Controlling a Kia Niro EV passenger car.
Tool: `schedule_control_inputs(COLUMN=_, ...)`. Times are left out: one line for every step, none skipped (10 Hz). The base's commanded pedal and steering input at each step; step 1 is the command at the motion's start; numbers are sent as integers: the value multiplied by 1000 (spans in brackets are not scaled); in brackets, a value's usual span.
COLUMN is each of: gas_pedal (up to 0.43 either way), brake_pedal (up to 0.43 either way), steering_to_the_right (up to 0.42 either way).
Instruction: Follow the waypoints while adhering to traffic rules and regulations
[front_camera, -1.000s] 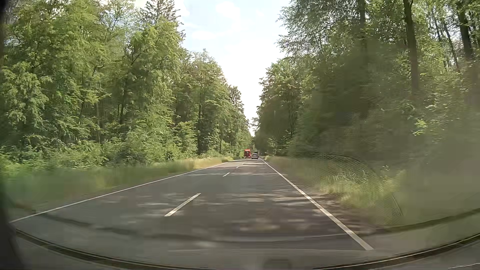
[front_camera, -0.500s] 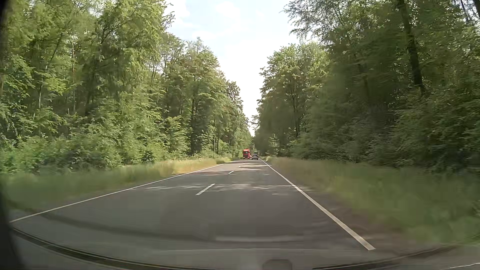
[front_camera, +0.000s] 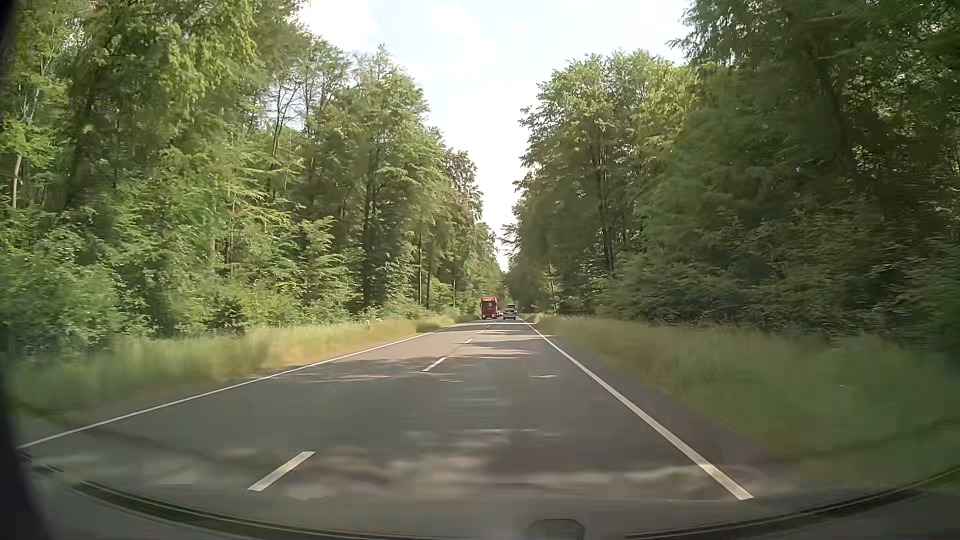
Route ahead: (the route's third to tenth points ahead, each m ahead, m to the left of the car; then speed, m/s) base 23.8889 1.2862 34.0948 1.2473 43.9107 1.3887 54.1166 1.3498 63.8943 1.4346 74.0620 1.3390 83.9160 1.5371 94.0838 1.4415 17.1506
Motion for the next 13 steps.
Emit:
schedule_control_inputs(gas_pedal=87, brake_pedal=37, steering_to_the_right=0)
schedule_control_inputs(gas_pedal=87, brake_pedal=30, steering_to_the_right=0)
schedule_control_inputs(gas_pedal=87, brake_pedal=37, steering_to_the_right=-1)
schedule_control_inputs(gas_pedal=87, brake_pedal=30, steering_to_the_right=-1)
schedule_control_inputs(gas_pedal=87, brake_pedal=37, steering_to_the_right=0)
schedule_control_inputs(gas_pedal=87, brake_pedal=37, steering_to_the_right=0)
schedule_control_inputs(gas_pedal=87, brake_pedal=30, steering_to_the_right=-1)
schedule_control_inputs(gas_pedal=87, brake_pedal=30, steering_to_the_right=0)
schedule_control_inputs(gas_pedal=87, brake_pedal=37, steering_to_the_right=0)
schedule_control_inputs(gas_pedal=87, brake_pedal=37, steering_to_the_right=-1)
schedule_control_inputs(gas_pedal=87, brake_pedal=37, steering_to_the_right=0)
schedule_control_inputs(gas_pedal=87, brake_pedal=37, steering_to_the_right=0)
schedule_control_inputs(gas_pedal=87, brake_pedal=37, steering_to_the_right=1)
